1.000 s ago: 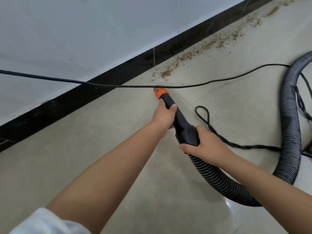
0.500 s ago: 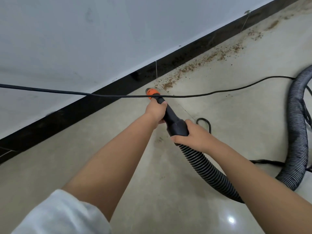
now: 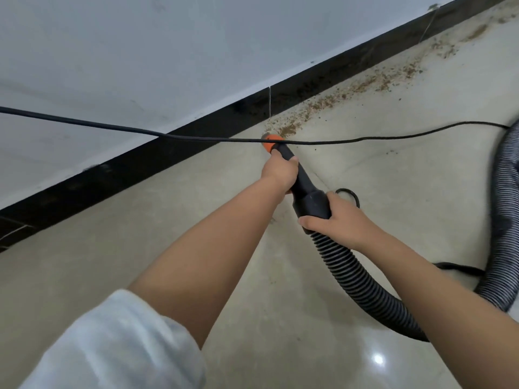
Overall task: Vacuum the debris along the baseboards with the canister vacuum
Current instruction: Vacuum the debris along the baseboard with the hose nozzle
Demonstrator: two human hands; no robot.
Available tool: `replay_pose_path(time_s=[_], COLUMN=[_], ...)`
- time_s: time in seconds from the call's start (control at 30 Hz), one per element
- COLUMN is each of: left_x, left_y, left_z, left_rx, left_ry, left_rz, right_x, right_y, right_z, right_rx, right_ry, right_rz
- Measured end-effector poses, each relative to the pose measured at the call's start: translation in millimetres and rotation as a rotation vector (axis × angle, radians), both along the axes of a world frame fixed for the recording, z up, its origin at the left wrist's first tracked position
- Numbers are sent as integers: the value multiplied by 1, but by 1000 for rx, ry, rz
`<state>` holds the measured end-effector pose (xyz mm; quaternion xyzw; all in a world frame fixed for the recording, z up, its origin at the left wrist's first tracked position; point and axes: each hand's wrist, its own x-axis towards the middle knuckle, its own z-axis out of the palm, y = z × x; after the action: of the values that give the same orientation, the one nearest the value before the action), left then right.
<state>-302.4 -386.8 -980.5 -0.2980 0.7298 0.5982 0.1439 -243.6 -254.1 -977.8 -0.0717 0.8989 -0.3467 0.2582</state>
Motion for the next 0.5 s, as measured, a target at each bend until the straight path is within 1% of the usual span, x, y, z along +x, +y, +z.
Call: replay_pose_path(time_s=[0.2,0.3,0.5], left_x=[4,23,68], left_y=[-33,-40,-59], left_z=[-6,-11,-18], left_rx=[-54,-52,-75], left_ry=[32,47,91], left_rz=[95,117,238], right_x=[-10,1,24], right_y=[-29,-35,-51], right_z=[-4,-5,-7], right_rx=[61,102,155], right_ry=[43,57,58], right_rz=[121,164,309])
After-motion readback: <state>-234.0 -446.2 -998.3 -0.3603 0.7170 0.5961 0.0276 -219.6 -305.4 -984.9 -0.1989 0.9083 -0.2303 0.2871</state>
